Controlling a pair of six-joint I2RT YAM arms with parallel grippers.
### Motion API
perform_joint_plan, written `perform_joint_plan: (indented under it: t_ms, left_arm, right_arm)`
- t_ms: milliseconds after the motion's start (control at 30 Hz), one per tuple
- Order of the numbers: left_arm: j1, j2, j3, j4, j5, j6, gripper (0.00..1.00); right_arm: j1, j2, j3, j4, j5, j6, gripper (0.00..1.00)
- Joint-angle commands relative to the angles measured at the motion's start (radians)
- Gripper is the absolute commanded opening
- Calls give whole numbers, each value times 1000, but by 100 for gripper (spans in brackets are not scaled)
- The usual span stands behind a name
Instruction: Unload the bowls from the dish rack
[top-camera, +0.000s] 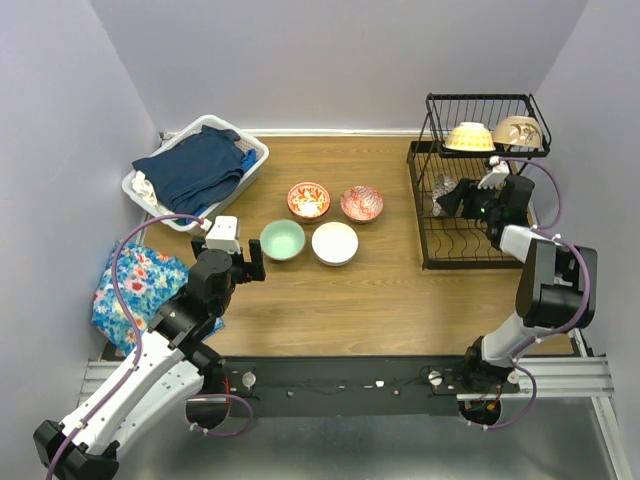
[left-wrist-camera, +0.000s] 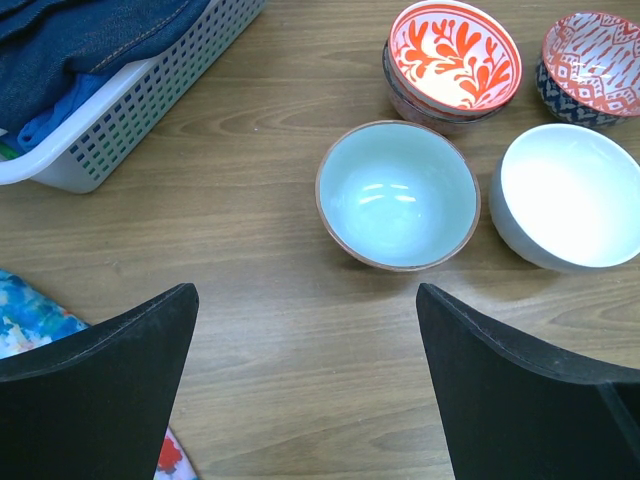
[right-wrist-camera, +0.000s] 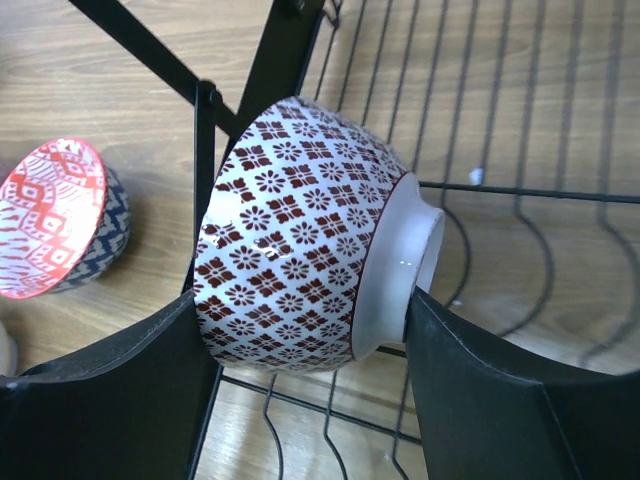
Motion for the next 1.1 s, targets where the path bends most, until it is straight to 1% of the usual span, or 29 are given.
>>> perform_joint_plan:
  t_ms: [0, 233, 433, 467, 600, 700, 867, 967, 1067]
  left_arm:
    - [5, -10, 0, 28, 16, 8, 99]
    - [5, -12, 0, 26, 17, 8, 99]
    - [5, -9, -3, 32, 30, -2, 99]
    - [5, -6, -3, 37, 49, -6, 99]
    - [5, 17, -8, 98, 114, -25, 99]
    - [5, 72, 10, 142, 171, -64, 99]
    - [4, 207, 75, 221, 261, -117, 99]
    - [2, 290, 125, 268, 321, -153, 99]
    - [1, 375, 171, 333, 376, -205, 99]
  right_arm:
    - [8, -100, -6, -7, 65, -33, 33]
    - [8, -164, -58, -28, 172, 10, 32]
    - [8, -224, -121, -30, 287, 173, 32]
    - [8, -247, -131, -30, 304, 225, 31]
    - [6, -313, -170, -28, 341, 326, 31]
    - [6, -373, -170, -51, 341, 381, 32]
    - [8, -465, -171, -116, 353, 478, 31]
    - [14, -512, -193, -105, 303, 553, 31]
    - [49, -545, -205, -87, 255, 605, 31]
